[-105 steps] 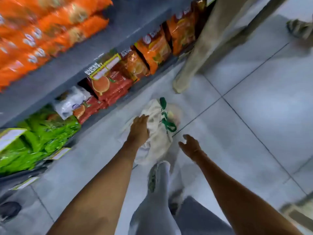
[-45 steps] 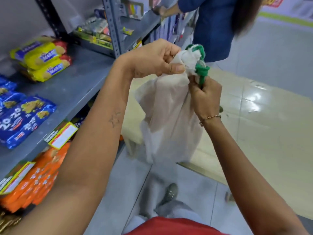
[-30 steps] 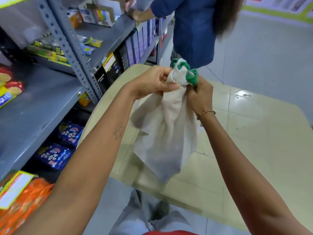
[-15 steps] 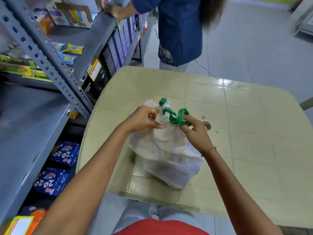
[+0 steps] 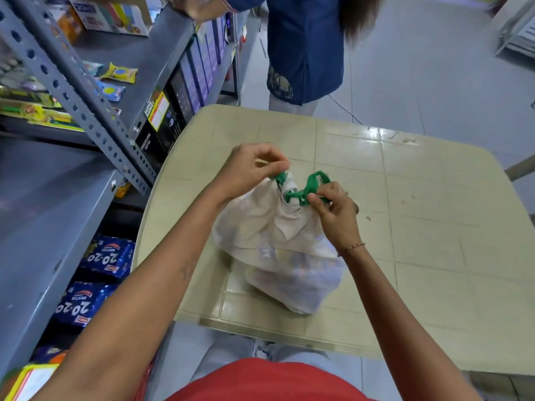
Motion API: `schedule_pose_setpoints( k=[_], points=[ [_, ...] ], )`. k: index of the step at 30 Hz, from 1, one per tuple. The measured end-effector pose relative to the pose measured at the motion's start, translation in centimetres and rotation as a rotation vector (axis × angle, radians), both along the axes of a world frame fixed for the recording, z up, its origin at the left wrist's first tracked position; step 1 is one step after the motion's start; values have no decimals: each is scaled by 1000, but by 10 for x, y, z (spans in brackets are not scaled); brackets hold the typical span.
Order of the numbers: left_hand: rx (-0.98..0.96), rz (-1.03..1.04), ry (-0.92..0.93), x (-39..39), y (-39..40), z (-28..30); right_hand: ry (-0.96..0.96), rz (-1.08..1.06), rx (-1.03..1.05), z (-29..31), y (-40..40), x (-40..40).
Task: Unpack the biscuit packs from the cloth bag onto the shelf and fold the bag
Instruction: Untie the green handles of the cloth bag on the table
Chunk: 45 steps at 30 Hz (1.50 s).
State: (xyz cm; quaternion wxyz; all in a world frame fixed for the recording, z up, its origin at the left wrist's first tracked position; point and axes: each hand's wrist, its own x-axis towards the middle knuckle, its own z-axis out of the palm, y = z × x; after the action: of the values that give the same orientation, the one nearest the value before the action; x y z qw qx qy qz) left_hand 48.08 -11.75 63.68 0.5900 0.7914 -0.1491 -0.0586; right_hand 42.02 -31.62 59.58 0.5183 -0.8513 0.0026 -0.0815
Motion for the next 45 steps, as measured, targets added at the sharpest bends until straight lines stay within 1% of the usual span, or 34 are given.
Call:
schedule_pose_setpoints(
  k=[2, 4, 6, 8, 10, 12, 13, 14, 16, 17, 18, 21, 23, 25, 26, 28, 29, 30, 32, 34, 37, 39, 43, 45],
  points=[
    [160, -128, -88, -5, -17, 3, -3, 30, 17, 2, -3, 2],
    [278, -194, -42, -9, -24, 2, -1, 14, 56, 2, -5, 3],
    [345, -203, 45, -14, -20, -4, -3, -77, 121, 3, -7, 5],
    [316, -224, 149, -18, -12, -12, -26, -188, 174, 4, -10, 7],
    [278, -209, 169, -24, -9, -18, -24, -240, 205, 6, -17, 9],
    [226, -147, 87, -27, -13, -23, -15, -179, 175, 9, -21, 10],
    [209, -146, 41, -27, -18, -24, -20, -130, 154, 10, -20, 9],
    [202, -176, 32, -27, -23, -24, -29, -89, 139, 11, -19, 8],
    [206, -245, 126, -28, -35, -27, -46, -69, 139, 12, -17, 7],
    [215, -242, 161, -29, -41, -31, -51, -85, 152, 11, -17, 6],
    [219, -201, 159, -30, -45, -35, -50, -109, 171, 10, -17, 6],
    [200, -33, 58, -36, -50, -46, -12, -178, 240, 7, -21, 3],
    [106, 26, 52, -39, -47, -47, 4, -224, 284, 6, -24, 0],
    [-16, 15, 115, -41, -47, -41, -1, -268, 312, 7, -29, -2],
    [-12, -35, 141, -42, -49, -36, -1, -280, 318, 8, -31, -2],
    [168, -173, 111, -45, -55, -32, 5, -281, 294, 8, -31, -2],
    [254, -197, 59, -47, -60, -32, 9, -277, 271, 9, -30, -3],
    [283, -174, 8, -48, -63, -33, 15, -276, 255, 10, -29, -3],
    [243, -54, -63, -49, -62, -38, 30, -293, 272, 10, -33, -1],
    [201, 29, -79, -51, -55, -46, 45, -314, 296, 8, -42, 1],
    [192, 33, -69, -58, -48, -54, 116, -291, 351, 3, -48, 0],
    [152, 55, -88, -59, -45, -57, 145, -299, 404, -2, -50, -1],
    [81, 189, -80, -61, -29, -58, 172, -427, 512, -4, -67, 1],
    [80, 235, -74, -62, -23, -58, 187, -507, 497, -6, -75, 1]
  ],
)
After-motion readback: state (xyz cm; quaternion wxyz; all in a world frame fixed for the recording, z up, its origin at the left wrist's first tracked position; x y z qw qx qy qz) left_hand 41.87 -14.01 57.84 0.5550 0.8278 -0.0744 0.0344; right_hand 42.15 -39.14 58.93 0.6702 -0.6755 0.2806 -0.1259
